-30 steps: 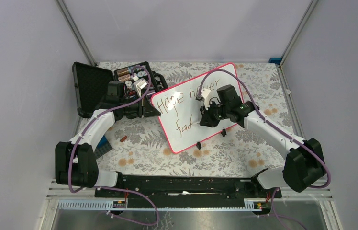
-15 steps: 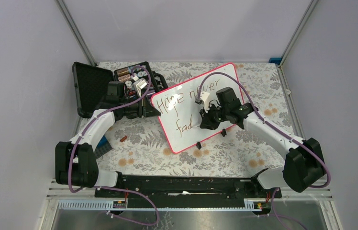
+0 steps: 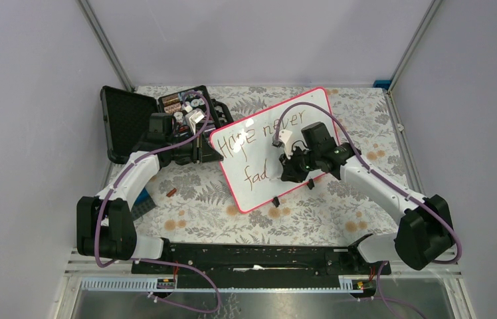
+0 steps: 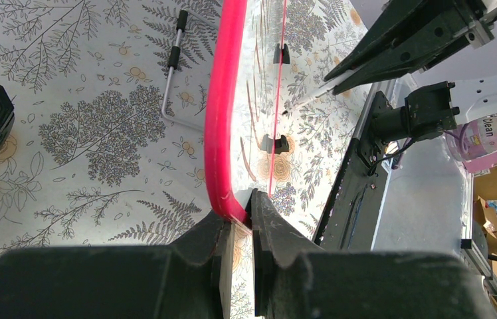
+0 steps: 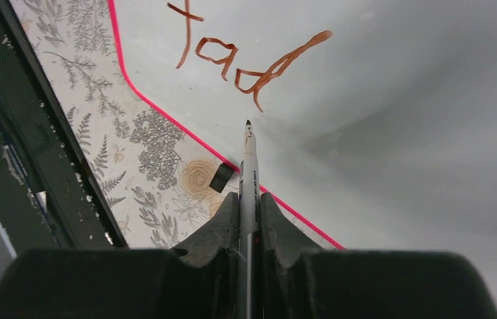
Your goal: Write a sentence on the whiteboard
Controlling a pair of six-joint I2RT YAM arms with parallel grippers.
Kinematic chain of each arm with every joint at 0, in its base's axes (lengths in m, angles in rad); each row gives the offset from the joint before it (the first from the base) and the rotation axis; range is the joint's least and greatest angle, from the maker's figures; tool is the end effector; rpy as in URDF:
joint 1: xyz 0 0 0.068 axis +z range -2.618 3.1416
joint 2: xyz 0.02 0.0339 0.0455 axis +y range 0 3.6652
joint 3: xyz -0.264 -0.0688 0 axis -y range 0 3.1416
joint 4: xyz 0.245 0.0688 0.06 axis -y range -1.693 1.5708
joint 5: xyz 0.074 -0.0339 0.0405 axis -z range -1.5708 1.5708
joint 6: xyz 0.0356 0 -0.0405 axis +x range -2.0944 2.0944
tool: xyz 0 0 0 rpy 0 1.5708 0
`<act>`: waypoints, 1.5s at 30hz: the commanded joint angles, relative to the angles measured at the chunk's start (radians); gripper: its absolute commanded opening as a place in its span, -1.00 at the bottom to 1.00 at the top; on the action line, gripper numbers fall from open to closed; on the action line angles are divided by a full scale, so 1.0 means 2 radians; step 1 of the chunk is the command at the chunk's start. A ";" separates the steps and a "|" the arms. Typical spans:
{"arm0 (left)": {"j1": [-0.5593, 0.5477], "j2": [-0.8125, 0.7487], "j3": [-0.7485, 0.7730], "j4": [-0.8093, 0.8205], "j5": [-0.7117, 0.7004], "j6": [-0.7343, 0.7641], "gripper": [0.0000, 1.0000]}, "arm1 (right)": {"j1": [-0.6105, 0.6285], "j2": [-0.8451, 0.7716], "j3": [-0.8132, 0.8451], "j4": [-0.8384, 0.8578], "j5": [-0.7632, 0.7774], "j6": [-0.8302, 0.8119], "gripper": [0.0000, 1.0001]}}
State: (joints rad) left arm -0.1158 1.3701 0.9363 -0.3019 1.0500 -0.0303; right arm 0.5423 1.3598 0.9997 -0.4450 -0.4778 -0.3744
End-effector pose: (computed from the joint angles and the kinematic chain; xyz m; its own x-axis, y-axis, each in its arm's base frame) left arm 0.2774 -0.0634 0.2621 -0.6874 0.0648 -0.7234 0.6757 0.4221 -0.6043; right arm 0.2385 0.1628 0.2653 -0.3073 -0.5643 -0.7663 -0.9064 0.4188 0.0551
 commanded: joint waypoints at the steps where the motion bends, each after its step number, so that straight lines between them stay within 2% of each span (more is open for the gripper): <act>1: -0.014 0.006 0.013 -0.001 -0.017 0.045 -1.00 | -0.007 -0.026 0.034 -0.033 -0.046 0.002 -1.00; 9: -0.015 0.004 0.013 -0.002 -0.017 0.047 -1.00 | -0.041 -0.023 0.043 -0.017 -0.061 0.011 -1.00; 13: -0.016 0.004 0.011 -0.002 -0.017 0.048 -1.00 | -0.060 -0.021 0.047 -0.012 -0.093 0.025 -1.00; 21: -0.016 0.004 0.015 -0.006 -0.016 0.050 -1.00 | -0.062 -0.029 0.018 0.018 -0.094 0.033 -1.00; 45: -0.019 0.007 0.016 -0.006 -0.017 0.049 -1.00 | -0.037 -0.008 0.001 0.038 -0.050 0.024 -1.00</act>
State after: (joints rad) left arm -0.1238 1.3701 0.9474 -0.3210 1.0466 -0.0162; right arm 0.4511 1.3308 1.0042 -0.4049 -0.5911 -0.3180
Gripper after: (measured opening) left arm 0.125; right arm 0.166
